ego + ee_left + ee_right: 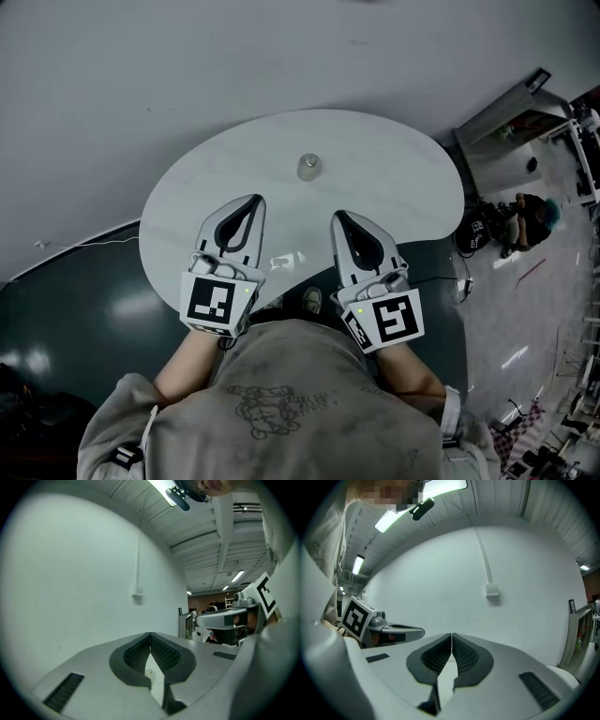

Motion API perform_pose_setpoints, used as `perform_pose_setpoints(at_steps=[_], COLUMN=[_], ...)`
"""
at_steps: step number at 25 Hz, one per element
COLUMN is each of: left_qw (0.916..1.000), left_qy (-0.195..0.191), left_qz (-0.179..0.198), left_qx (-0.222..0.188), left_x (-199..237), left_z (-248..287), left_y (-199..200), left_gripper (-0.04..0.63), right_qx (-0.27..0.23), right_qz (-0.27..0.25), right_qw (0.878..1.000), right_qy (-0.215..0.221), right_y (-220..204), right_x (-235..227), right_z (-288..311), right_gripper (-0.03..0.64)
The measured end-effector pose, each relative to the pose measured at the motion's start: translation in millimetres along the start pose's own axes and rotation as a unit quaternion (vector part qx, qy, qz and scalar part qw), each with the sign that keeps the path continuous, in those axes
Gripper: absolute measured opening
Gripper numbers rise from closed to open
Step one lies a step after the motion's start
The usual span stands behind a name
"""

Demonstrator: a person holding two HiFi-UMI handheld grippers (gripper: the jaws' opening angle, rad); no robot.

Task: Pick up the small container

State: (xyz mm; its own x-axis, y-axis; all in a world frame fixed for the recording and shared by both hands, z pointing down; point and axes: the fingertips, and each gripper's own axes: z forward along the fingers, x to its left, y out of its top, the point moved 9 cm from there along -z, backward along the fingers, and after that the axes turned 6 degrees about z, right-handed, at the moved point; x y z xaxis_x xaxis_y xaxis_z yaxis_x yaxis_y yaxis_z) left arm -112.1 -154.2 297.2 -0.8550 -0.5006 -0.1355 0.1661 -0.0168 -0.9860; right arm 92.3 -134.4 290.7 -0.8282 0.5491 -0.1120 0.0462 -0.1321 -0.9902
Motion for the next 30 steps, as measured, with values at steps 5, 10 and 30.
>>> perform_pose_setpoints(at_steps=[5,10,30], left_qw=[1.0000,1.0000,0.9981], left_qy=[0.001,0.005,0.031], left_qz=[0.003,0.005,0.048], left_qx=[-0.001,0.007,-0.023], left_x=[-10,-8,37], left_z=[8,14,113], left_y=[3,1,-20], left_gripper=[0.017,0.017,0.017], right_qx=[-0.009,-0.013,0.002], right_qz=[0.000,-0.012,0.000], right_qw=[1.000,1.000,1.000], right_qy=[-0.001,0.001,-0.010], right_y=[0,1,-28], right_x=[-10,-19,-80], right_z=[1,13,141], right_gripper=[0.029,0.029,0.199])
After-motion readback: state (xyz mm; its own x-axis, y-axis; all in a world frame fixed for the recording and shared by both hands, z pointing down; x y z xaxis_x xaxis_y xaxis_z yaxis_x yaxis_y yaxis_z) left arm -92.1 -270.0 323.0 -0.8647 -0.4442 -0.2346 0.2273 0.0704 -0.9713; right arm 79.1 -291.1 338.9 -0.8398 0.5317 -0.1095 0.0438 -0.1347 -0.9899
